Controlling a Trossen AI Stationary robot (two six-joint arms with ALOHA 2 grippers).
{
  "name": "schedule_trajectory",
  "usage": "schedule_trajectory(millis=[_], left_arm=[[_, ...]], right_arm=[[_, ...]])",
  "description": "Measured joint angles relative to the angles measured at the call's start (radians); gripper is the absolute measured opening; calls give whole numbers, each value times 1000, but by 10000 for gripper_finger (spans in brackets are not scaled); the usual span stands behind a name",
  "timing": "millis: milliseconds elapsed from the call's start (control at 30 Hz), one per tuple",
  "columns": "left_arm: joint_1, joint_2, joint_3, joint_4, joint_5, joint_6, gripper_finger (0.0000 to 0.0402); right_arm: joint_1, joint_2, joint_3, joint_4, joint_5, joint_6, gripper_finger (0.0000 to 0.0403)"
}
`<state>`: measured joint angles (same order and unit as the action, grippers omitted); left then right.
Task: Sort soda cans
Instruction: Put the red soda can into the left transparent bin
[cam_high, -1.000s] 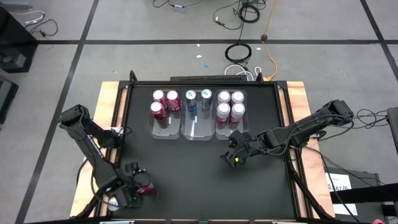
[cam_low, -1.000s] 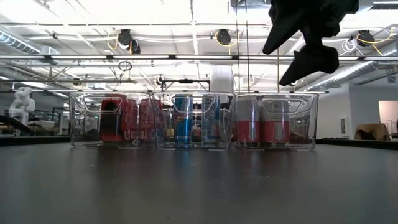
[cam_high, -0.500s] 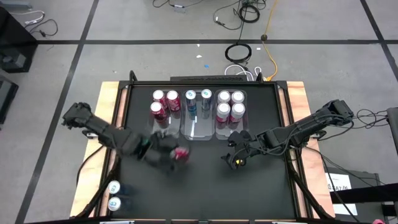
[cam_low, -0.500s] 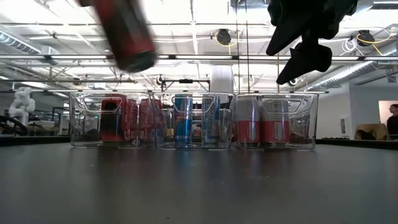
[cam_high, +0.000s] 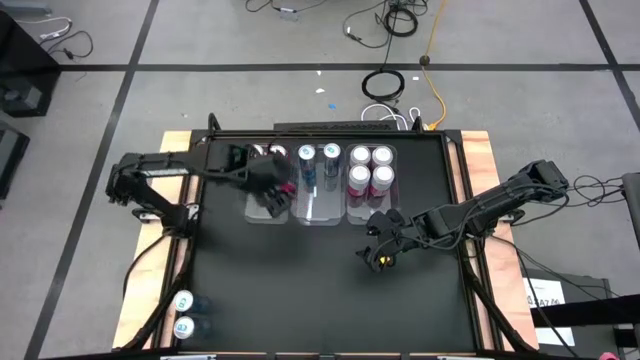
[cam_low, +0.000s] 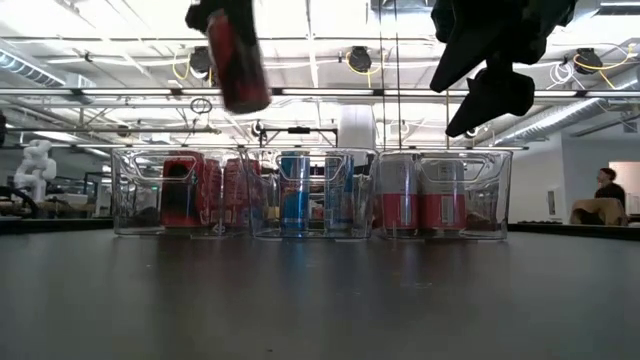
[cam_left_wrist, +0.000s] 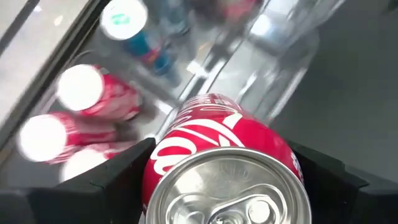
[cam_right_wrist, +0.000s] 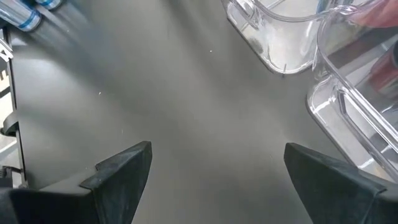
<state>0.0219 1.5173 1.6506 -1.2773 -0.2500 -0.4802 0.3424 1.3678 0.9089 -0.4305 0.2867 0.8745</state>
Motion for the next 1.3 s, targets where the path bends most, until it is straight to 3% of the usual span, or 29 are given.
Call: schedule_trajectory(millis=[200, 533, 900, 1300], left_arm=[[122, 2, -73, -8, 86, 214, 327], [234, 1, -297, 201, 150, 462, 327], [356, 1, -480, 424, 173, 570, 327], [415, 1, -500, 456, 183, 566, 328]], right_arm=[[0, 0, 0, 0, 20, 13, 359], [-17, 0, 0, 0, 85, 128, 359], [-34, 0, 0, 3, 83, 221, 359], [-36, 0, 0, 5, 82, 240, 359]])
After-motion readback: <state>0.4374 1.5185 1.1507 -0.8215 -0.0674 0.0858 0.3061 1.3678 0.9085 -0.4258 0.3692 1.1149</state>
